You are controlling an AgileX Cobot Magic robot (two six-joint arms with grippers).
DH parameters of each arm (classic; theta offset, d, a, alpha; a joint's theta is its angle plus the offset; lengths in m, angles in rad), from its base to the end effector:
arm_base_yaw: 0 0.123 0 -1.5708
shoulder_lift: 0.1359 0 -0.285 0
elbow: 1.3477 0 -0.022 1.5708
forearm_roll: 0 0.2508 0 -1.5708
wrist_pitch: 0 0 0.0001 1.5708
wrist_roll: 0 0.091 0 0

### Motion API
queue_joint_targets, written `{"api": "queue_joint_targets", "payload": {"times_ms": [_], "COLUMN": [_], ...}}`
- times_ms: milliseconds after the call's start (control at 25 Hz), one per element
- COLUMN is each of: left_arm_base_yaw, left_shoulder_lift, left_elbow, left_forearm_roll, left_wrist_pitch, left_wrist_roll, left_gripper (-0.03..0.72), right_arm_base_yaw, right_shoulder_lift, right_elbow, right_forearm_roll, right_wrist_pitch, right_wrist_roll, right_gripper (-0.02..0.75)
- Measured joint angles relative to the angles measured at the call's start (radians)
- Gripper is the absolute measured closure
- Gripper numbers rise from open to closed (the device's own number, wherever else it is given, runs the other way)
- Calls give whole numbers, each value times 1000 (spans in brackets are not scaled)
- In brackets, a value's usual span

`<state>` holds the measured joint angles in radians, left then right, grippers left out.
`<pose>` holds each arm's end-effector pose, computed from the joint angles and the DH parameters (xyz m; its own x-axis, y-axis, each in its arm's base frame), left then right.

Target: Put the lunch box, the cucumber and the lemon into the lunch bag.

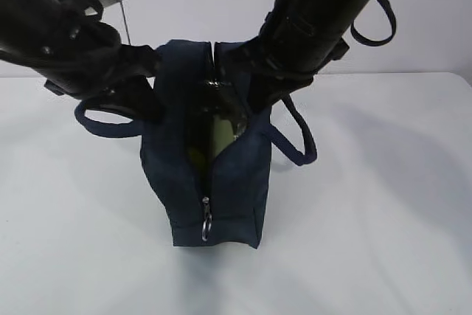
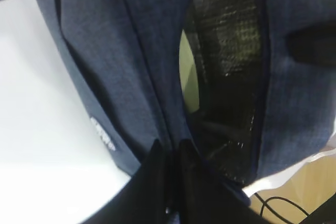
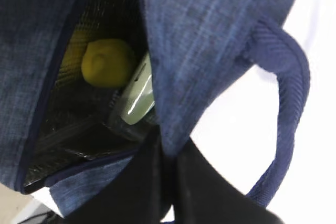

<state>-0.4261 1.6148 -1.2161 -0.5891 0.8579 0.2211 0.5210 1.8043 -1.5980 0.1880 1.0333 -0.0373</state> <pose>0.2897 -0.1735 0.2747 -0.8930 0.2162 -0.3948 0.3940 0.7995 -0.4533 0.3324 0.2076 0.2990 -0.8211 -0.4032 -0.4040 -0.5007 0.8486 0.1706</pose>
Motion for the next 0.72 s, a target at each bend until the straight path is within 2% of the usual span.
{"api": "queue_joint_targets", "payload": {"times_ms": [280, 520, 720], "left_arm_base_yaw": [-52, -135, -148], "left_shoulder_lift": [-27, -98, -189], "left_elbow": [25, 172, 309], "left_forearm_roll": [-14, -18, -27], "left_wrist_pitch": [-87, -264, -400], "left_wrist_roll": [10, 16, 18], "left_gripper": [687, 687, 687], "right_arm_base_yaw": [0, 0, 0], "right_shoulder_lift": [-110, -120, -129], "right_elbow": [161, 198, 240], "right_forearm_roll": [-3, -4, 2], "right_wrist_pitch": [-101, -129, -185], "right_wrist_roll": [3, 1, -8], "right_gripper": [739, 739, 740]}}
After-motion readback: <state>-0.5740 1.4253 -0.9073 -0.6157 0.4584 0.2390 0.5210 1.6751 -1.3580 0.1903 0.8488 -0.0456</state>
